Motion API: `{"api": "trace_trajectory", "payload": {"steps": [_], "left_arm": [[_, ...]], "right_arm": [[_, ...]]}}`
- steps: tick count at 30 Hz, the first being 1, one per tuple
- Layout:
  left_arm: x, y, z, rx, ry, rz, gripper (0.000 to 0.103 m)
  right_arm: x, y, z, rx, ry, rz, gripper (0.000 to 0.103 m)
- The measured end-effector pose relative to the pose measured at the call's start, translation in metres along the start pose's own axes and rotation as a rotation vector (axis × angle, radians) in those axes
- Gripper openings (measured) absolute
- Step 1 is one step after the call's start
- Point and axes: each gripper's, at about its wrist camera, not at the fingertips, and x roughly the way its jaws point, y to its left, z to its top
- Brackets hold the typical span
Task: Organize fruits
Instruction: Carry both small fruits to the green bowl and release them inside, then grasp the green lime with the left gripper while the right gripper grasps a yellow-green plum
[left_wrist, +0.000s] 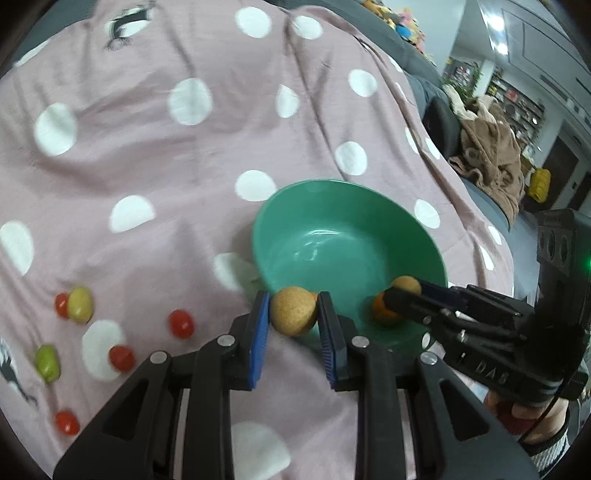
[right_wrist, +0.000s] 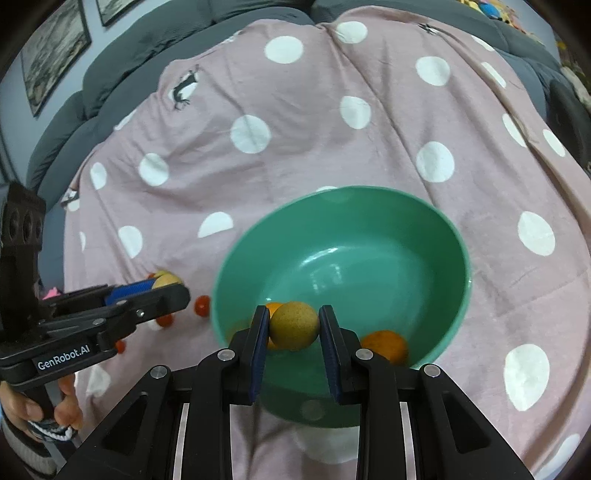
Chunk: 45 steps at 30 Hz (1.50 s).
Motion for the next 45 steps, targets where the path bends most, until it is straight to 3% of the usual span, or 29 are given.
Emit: {"api": "trace_trajectory", "payload": {"steps": [12, 13, 15, 21, 26, 33, 39, 42, 45], "left_arm": [[0.041, -0.018, 0.002, 0.069, 0.069, -0.008, 0.027], [0.041, -0.018, 0.002, 0.069, 0.069, -0.013, 0.029], [0.038, -0.018, 0.002, 0.07, 0.06, -0.022, 0.048], [0.006, -0.008, -0.013, 0.048, 0.004, -0.019, 0.058], [-0.028, 0.034, -0.055, -0.05, 0.015, 0.031, 0.062], [-0.084, 0.115, -0.126, -0.325, 0.046, 0.176, 0.068], [-0.135, 0.158, -0.157, -0.562, -0.076, 0.232, 0.091], [-0.149, 0.162, -0.158, -0.59, -0.137, 0.235, 0.092], [-0.16, 0.157, -0.151, -0.546, -0.205, 0.208, 0.092]], "right_arm": [[0.006, -0.015, -0.002, -0.008, 0.001, -0.099, 0.029], [0.005, -0.016, -0.002, -0.003, 0.0, -0.102, 0.029], [0.004, -0.016, -0.001, -0.001, -0.002, -0.106, 0.033], [-0.003, -0.019, -0.001, 0.039, -0.012, -0.089, 0.038], [-0.016, -0.012, -0.004, 0.018, -0.033, -0.019, 0.038], [-0.02, 0.022, -0.01, -0.048, -0.012, 0.08, 0.038], [-0.009, 0.061, -0.016, -0.117, 0.035, 0.132, 0.038], [-0.003, 0.084, -0.021, -0.155, 0.059, 0.168, 0.038], [0.003, 0.103, -0.025, -0.194, 0.085, 0.195, 0.038]]}}
